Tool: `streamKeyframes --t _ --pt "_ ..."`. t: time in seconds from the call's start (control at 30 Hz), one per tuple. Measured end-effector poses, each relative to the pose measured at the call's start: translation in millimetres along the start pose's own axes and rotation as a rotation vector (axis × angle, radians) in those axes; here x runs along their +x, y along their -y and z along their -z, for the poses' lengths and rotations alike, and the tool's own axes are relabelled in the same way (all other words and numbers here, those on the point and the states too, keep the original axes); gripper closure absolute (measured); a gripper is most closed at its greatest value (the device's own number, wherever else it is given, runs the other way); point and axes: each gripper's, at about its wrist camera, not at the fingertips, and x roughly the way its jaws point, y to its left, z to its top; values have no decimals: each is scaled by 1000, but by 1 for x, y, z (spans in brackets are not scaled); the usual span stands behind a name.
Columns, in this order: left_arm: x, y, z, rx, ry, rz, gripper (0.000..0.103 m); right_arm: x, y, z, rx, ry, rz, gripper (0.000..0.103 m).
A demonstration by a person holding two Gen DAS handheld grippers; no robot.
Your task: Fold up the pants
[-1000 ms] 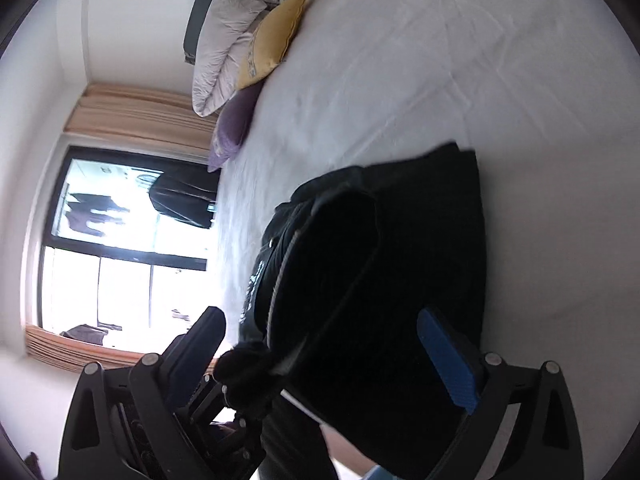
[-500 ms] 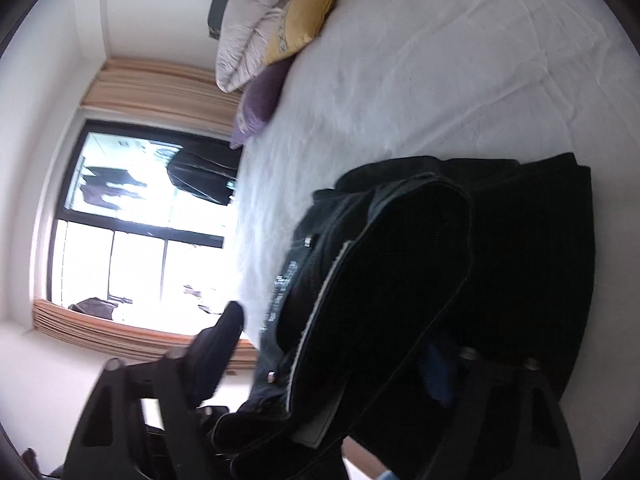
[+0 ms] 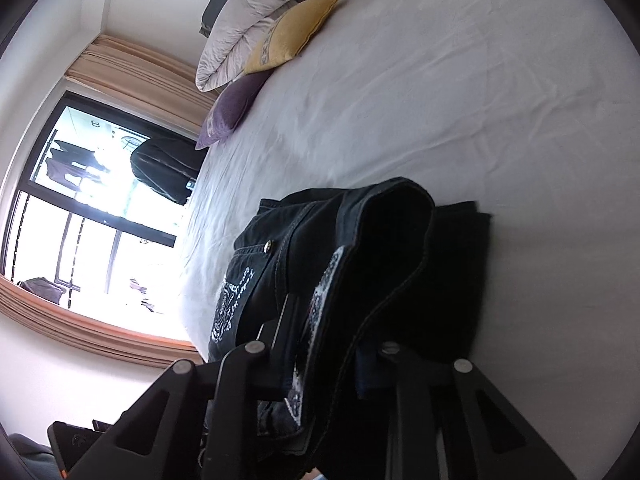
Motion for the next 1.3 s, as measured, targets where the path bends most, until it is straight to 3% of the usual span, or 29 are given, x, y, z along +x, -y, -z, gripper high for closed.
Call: streamKeyframes --t 0.2,0.5,0.6,0.67,0.7,0.73,0.77,0.83,0.97,1.1,1.2,1.27,1.3 --pt "24 14 14 29 -52 35 95 2 32 18 37 15 -1 81" --pt "39 10 24 6 -90 72 90 5 46 34 51 35 9 80" --pt "31 5 19 -18 -103 98 83 1 49 35 67 32 -2 72" --pt "17 -2 23 -60 -83 154 69 -6 49 35 84 35 4 62" --pt "9 -7 25 -78 -71 174 52 -11 49 35 89 40 9 58" --pt "-1 -11 28 -93 -58 191 43 -18 48 36 92 51 17 52" --pt "-12 -18 31 -110 -43 205 43 -29 46 37 94 70 33 44" --pt "-30 -33 35 -145 -22 221 43 -48 42 38 96 111 43 41" --pt "-59 -90 32 -286 52 246 37 -77 13 41 74 177 -158 40" --pt "-46 -143 29 -393 86 242 35 -58 -5 51 55 143 -314 39" --pt "-15 -164 36 -482 51 306 35 -26 12 67 120 70 -318 39" --pt "15 -163 51 -500 -35 306 35 -9 27 79 132 27 -217 44" --pt "25 -161 59 -509 -69 301 36 -7 34 86 130 34 -222 48"
